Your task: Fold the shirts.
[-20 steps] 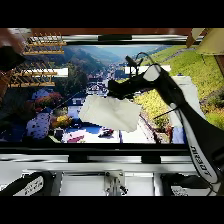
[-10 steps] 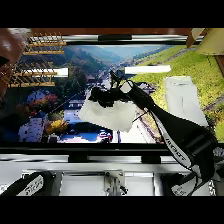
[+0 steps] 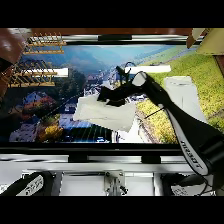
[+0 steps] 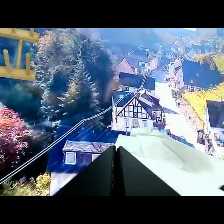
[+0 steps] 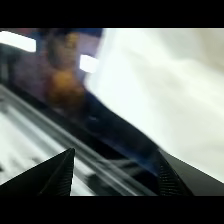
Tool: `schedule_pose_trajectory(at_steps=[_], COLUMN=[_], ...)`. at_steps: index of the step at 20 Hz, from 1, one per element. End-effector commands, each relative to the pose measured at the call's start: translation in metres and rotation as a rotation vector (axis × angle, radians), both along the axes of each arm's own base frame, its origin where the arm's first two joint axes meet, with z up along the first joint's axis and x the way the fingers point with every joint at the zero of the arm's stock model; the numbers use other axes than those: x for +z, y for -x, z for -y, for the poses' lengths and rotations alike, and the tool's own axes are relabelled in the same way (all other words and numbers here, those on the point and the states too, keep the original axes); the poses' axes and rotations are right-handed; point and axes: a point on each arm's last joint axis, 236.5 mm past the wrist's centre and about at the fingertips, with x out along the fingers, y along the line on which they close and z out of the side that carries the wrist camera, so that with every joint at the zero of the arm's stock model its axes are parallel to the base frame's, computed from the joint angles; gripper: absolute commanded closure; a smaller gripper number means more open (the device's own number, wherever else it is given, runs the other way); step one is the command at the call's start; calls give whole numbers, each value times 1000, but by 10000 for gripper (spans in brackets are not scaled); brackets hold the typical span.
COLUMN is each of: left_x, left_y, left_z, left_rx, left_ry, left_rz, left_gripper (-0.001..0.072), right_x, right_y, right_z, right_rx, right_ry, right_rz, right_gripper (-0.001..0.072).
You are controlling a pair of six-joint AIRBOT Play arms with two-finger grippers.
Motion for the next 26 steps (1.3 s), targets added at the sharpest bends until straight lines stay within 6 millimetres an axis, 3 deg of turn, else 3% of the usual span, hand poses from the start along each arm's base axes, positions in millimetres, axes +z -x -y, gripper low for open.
schedule_pose_trajectory(at_steps=[1, 2, 3, 4, 8, 14, 19, 20, 22, 23, 24, 26], left_x=[-1, -1, -1, -1, -1, -1, -1, -1, -1, -1, -1, -1], left_y=[0, 0, 0, 0, 0, 0, 0, 0, 0, 0, 0, 0], left_z=[0, 0, 0, 0, 0, 0, 0, 0, 0, 0, 0, 0], left_rx=[-12, -13, -16, -17, -17, -19, -19, -19, -19, -19, -19, -19], left_ry=[-16, -17, -21, -22, -23, -25, -25, -25, -25, -25, -25, -25], left_rz=[2, 2, 3, 3, 4, 5, 4, 5, 4, 4, 4, 4], left_gripper=[681, 681, 681, 681, 681, 681, 681, 681, 681, 681, 681, 681], right_x=[-11, -20, -31, -46, -99, -121, -155, -156, -152, -145, -134, -94], right_y=[9, 17, 24, 32, 52, 30, 35, 33, 25, 17, 7, -21], right_z=[142, 169, 184, 188, 166, 121, 104, 103, 104, 105, 106, 105], right_rx=[-40, -49, -59, -75, -92, -124, -113, -115, -123, -120, -111, -83], right_ry=[391, 435, 434, 407, 283, 93, 123, 127, 125, 117, 106, 76], right_rz=[-66, -129, -184, -234, -313, -307, -340, -331, -299, -273, -233, -109], right_gripper=[88, 86, 29, 29, 28, 29, 41, 125, 497, 623, 648, 649])
